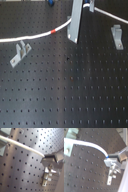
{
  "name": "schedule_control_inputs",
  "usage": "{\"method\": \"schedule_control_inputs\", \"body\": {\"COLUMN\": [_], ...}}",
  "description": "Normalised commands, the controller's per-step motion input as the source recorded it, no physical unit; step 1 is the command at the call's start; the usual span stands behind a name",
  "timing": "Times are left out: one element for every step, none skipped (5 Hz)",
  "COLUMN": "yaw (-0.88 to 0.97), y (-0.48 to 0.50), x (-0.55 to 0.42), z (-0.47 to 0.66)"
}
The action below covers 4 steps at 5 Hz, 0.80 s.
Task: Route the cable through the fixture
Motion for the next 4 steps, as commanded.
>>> {"method": "schedule_control_inputs", "body": {"yaw": [-0.27, 0.25, 0.68, 0.74], "y": [0.434, 0.316, 0.276, 0.232], "x": [0.313, 0.145, 0.131, 0.141], "z": [0.17, 0.10, 0.09, 0.07]}}
